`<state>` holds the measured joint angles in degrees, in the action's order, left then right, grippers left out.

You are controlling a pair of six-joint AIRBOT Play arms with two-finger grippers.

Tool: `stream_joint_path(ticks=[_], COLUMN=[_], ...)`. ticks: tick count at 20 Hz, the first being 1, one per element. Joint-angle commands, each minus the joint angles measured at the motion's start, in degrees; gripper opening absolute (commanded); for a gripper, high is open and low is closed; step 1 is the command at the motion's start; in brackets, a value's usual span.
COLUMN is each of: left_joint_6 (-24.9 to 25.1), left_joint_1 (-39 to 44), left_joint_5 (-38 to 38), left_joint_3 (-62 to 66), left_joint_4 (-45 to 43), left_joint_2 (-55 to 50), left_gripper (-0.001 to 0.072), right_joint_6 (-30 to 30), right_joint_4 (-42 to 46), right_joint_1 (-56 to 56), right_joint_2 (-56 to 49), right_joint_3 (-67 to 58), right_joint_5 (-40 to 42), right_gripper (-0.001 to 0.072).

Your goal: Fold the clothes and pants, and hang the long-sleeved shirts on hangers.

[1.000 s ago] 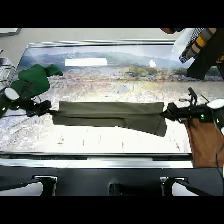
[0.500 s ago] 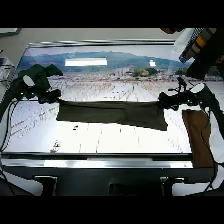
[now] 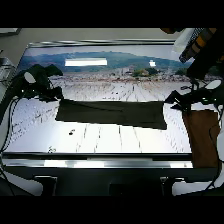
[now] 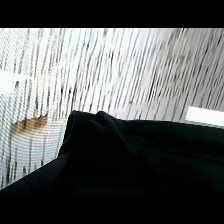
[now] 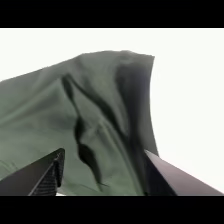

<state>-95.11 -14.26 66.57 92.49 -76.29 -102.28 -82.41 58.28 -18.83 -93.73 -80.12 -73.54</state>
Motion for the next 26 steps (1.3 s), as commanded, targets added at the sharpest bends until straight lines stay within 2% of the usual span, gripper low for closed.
stream_joint_path(ticks=[1,7,17,19,21,23,25,26], left_joint_6=[0.13,0.11,-0.31,-0.59,-0.59,-0.55,-0.48,-0.15], left_joint_1=[-0.07,-0.04,-0.04,0.04,0.07,0.07,0.07,0.15], left_joint_5=[0.70,3.56,5.46,5.46,5.90,6.60,6.75,6.73], left_joint_3=[0.13,0.11,0.11,0.11,0.11,0.11,0.11,0.11], left_joint_4=[-0.26,-0.28,-0.26,-0.24,-0.22,0.20,3.78,6.62], left_joint_2=[3.28,5.97,6.10,6.10,6.12,6.12,6.10,6.03], left_gripper=[0.0466,0.0466,0.0466,0.0465,0.0466,0.0465,0.0456,0.0453], right_joint_6=[5.81,13.46,15.10,15.06,13.64,12.70,10.84,9.09], right_joint_4=[-1.92,-9.05,-12.26,-11.85,-9.29,-7.63,-7.08,-5.77], right_joint_1=[-5.07,-5.07,-1.20,2.08,5.11,6.97,7.23,7.23], right_joint_2=[-2.27,-10.01,-13.70,-13.68,-13.68,-13.27,-11.32,-9.60], right_joint_3=[-0.68,-0.68,0.74,0.74,0.72,0.70,0.63,0.20], right_joint_5=[-5.25,-5.55,-5.44,-4.68,-3.69,-3.43,-2.69,-2.38], right_gripper=[0.0605,0.0606,0.0602,0.0567,0.0441,0.0169,0.0061,0.0032])
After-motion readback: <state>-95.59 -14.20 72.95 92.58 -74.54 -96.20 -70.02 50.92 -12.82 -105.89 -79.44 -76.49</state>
